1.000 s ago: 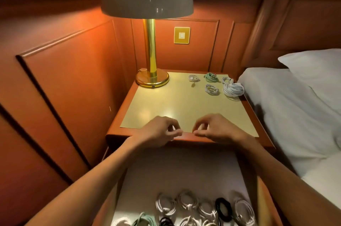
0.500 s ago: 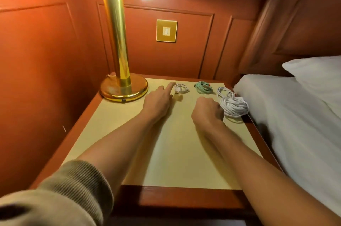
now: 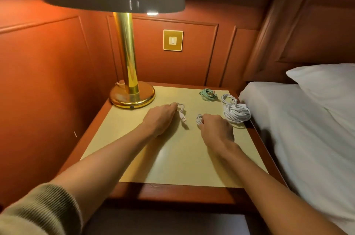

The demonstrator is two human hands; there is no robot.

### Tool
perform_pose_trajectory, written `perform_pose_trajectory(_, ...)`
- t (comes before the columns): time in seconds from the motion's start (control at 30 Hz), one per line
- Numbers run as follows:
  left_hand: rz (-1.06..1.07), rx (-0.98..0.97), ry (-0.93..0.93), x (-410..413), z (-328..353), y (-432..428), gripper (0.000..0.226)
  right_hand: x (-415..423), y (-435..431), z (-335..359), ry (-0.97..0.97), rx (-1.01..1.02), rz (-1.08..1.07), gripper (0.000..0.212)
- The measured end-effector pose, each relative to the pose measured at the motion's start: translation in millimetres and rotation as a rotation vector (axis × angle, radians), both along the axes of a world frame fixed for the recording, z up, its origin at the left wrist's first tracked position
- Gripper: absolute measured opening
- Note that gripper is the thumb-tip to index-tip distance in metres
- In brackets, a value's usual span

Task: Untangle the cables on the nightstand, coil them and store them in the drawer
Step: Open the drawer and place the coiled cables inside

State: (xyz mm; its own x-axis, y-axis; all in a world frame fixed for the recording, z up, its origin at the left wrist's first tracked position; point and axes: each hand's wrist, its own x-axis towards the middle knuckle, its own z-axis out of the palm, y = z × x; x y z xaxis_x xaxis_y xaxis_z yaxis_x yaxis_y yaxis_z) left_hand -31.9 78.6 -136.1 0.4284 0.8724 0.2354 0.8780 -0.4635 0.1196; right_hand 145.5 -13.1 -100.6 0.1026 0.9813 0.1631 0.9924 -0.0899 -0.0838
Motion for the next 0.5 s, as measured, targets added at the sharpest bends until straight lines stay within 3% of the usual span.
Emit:
perform_pose_trajectory(0.1, -0.087, -0.048, -0.001, -48.9, -0.1, -82.3, 0.030, -16.1, -55.1, 2.1, 0.061, 0.013, 0.112, 0.019)
perform_pose_trajectory(0.2, -0.089, 0.030, 0.055, -103.5, 7.2, -166.8, 0.029, -40.2, -119.1, 4.4, 0.089, -0.009, 0.248, 0.022)
perform_pose_trajectory(0.37, -0.097, 0.170, 0.163, -169.7, 3.1, -279.5, 0.015, -83.4, -226.1, -21.2, 0.114, 0.062, 0.475, 0.005)
perform_pose_trajectory(0.5, -0.157, 0.145, 0.260, -195.3, -15.1, -327.0, 0.009, -118.7, -274.3, -72.5, -0.056, -0.037, 0.571, 0.032)
